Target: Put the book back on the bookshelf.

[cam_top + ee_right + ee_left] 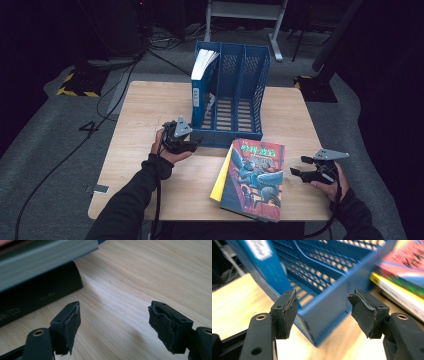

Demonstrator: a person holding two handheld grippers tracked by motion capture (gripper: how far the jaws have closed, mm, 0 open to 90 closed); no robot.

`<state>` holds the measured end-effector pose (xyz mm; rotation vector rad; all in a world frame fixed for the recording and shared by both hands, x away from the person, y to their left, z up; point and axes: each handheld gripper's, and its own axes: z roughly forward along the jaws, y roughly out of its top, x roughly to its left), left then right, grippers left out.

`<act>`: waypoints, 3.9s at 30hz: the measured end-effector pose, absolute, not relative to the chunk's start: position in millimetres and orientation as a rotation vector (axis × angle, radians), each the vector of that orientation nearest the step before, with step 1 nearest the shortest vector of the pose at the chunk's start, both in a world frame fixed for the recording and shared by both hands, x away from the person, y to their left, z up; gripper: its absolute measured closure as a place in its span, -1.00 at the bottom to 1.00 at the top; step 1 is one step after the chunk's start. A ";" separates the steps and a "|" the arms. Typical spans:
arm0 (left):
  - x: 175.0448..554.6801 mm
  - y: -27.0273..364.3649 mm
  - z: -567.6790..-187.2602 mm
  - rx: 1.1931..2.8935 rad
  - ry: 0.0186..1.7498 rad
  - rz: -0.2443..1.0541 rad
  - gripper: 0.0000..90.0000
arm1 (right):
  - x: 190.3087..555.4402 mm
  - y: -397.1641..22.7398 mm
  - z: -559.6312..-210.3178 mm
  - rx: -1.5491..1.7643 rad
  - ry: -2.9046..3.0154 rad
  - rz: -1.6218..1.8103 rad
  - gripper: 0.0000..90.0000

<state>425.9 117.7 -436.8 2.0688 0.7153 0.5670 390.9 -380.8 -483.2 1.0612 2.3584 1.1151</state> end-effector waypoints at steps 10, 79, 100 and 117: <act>406.0 106.9 -465.2 2.234 0.632 0.488 -0.33 | 374.3 -363.7 -464.5 1.008 2.379 1.193 -0.43; 386.5 92.2 -501.5 2.356 0.524 0.183 -0.65 | 344.9 -301.7 -427.3 0.856 2.619 1.182 -0.54; 408.7 84.2 -491.9 2.305 0.567 0.252 -0.48 | 371.2 -286.6 -426.1 0.780 2.597 1.274 -0.44; 447.3 61.6 -488.8 2.219 0.599 0.310 -0.31 | 378.6 -277.3 -434.7 0.774 2.602 1.319 -0.11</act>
